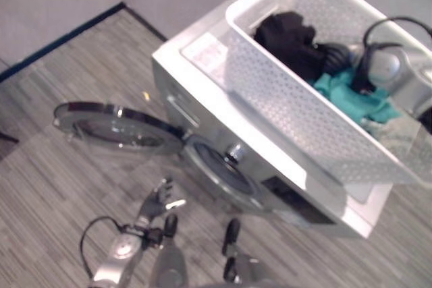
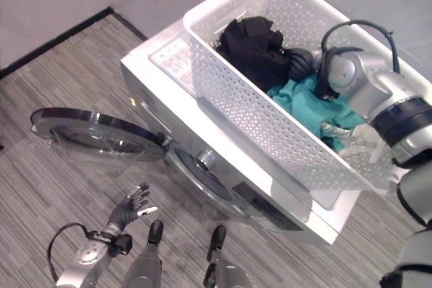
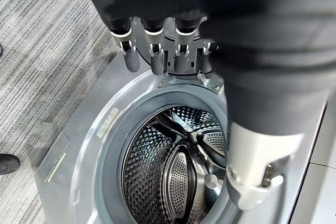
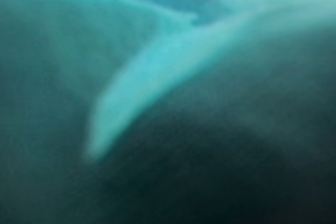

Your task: Grab the laundry basket,head to the washer,open it,put in the laundry and shut it.

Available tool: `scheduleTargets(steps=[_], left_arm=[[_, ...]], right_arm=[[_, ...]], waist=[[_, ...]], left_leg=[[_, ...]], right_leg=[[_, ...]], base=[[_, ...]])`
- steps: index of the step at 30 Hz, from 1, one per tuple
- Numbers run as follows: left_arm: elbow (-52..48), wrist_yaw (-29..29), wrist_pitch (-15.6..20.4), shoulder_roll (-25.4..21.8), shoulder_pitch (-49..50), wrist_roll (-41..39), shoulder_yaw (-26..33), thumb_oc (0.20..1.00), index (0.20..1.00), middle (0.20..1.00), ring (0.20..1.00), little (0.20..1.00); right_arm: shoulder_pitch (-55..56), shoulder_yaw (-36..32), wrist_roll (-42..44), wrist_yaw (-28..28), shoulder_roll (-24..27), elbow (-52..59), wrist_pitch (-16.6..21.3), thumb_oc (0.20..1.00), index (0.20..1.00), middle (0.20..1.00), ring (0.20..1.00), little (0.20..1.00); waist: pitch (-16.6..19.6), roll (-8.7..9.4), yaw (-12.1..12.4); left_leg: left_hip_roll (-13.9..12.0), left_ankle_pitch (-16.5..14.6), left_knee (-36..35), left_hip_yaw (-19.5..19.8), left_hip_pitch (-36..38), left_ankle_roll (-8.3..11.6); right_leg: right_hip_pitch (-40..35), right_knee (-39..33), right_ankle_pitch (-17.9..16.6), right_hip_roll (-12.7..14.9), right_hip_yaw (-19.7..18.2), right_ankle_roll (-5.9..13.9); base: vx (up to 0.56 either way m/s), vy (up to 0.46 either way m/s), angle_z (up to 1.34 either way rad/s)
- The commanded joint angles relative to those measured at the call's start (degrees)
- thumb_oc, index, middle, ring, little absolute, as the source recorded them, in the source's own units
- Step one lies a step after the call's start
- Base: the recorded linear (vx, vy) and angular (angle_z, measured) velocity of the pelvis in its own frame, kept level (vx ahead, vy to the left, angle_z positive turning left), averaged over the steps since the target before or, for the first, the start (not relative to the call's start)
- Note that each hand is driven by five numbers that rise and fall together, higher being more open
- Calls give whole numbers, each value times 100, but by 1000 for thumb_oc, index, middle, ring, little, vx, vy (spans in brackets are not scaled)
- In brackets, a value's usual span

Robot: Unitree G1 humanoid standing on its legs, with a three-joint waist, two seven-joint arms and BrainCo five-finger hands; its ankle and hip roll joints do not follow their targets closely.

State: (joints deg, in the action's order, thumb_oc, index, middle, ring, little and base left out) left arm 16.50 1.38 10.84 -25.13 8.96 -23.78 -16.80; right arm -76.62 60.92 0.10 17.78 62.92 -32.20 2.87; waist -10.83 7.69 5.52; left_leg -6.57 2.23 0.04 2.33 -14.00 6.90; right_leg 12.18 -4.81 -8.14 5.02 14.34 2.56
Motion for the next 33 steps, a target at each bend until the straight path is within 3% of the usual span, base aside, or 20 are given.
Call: scheduleTargets(steps=[1, 8, 12, 17, 25, 31, 33], left_arm=[[-320, -84, 240, -192, -245, -64, 86, 1000, 1000, 1000, 1000, 1000], [-224, -301, 162, -156, -340, -4, 290, 1000, 1000, 1000, 1000, 1000], [-193, -299, 124, -170, -338, 26, 339, 1000, 1000, 1000, 1000, 1000], [-105, -294, 81, -174, -322, 83, 455, 1000, 1000, 1000, 1000, 1000], [-50, -309, 55, -211, -302, 307, 463, 1000, 1000, 1000, 1000, 1000], [-35, -315, 58, -225, -307, 344, 460, 1000, 1000, 1000, 1000, 1000], [-31, -385, 84, -241, -283, 481, 448, 1000, 1000, 1000, 1000, 1000]], right_arm=[[-206, 481, -234, -110, 0, -174, 21, 200, 200, 200, 200, 200], [-627, -579, -838, -1179, 66, -173, -120, 200, 200, 200, 200, 200], [-771, -930, -1058, -1512, 163, -32, -186, 200, 200, 200, 200, 200], [-968, -1526, -1871, -2177, 327, 408, -265, 200, 200, 200, 200, 200], [-819, -2532, -2854, -3011, 478, 1094, -424, 200, 200, 200, 200, 200], [-795, -2637, -2985, -3113, 517, 1122, -462, 200, 200, 200, 200, 200], [-908, -2873, -3325, -3560, 629, 1147, -593, 200, 200, 200, 200, 200]], waist=[[-333, 53, 110], [-247, 33, -73], [-174, 42, -142], [-32, 19, -219], [100, 10, -228], [115, 16, -223], [228, 32, -171]], left_leg=[[-440, 187, -290, -193, 198, -4], [-452, 67, -256, -273, 292, -58], [-441, 36, -226, -290, 286, -90], [-427, -90, -160, -331, 382, -140], [-420, -235, -21, -297, 455, -196], [-422, -249, -8, -290, 467, -197], [-437, -308, 37, -259, 537, -205]], right_leg=[[-4, 847, 715, 429, -251, 553], [-11, 883, 735, 408, -376, 550], [-2, 869, 713, 418, -399, 551], [-74, 866, 736, 412, -474, 556], [-208, 891, 815, 396, -526, 538], [-229, 892, 829, 393, -525, 536], [-330, 910, 880, 380, -520, 532]], base=[[0, 0, 0], [-11, 20, -3], [-3, 15, -6], [12, 8, -10], [0, 0, 0], [6, -4, 1], [43, -29, 1]])
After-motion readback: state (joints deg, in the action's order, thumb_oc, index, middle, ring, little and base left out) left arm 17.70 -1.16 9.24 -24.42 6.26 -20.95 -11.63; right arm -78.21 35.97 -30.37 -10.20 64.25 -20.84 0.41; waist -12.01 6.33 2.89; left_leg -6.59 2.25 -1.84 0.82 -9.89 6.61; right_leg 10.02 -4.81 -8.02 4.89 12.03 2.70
